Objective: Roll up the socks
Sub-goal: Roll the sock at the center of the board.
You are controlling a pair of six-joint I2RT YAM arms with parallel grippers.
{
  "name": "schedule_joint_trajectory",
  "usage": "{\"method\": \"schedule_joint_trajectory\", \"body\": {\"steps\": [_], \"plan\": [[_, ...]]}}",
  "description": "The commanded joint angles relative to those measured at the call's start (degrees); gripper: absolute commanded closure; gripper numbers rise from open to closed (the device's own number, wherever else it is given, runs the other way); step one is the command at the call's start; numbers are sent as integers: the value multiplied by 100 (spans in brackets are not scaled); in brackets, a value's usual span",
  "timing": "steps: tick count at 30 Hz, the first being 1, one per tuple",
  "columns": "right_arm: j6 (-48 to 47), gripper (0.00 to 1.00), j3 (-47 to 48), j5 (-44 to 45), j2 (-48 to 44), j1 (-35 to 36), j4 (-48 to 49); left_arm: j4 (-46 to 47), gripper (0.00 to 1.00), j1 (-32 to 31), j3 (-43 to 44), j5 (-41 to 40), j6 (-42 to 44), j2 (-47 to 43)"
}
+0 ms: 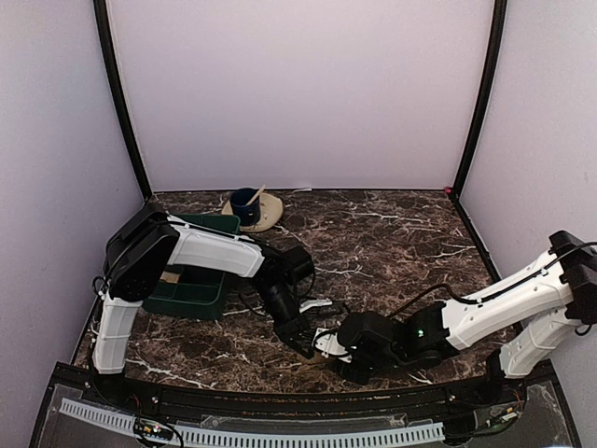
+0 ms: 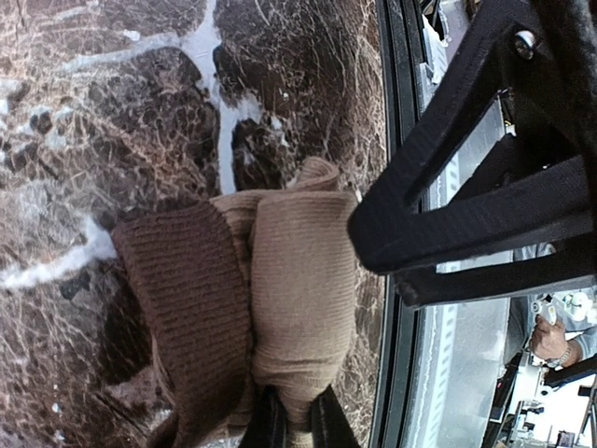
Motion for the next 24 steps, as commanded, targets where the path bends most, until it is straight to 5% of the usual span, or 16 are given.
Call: {"method": "schedule_joint_trajectory", "body": {"steps": [1, 15, 24], "plan": [[-363, 57, 237, 237, 188, 71, 10, -271, 100, 19, 8, -209, 37, 231], [-831, 54, 476, 479, 719, 16, -54, -297, 100, 60, 31, -97, 48, 271], [-856, 76, 582, -133, 951, -263, -259, -323, 100, 82, 49, -130, 58, 264]]}}
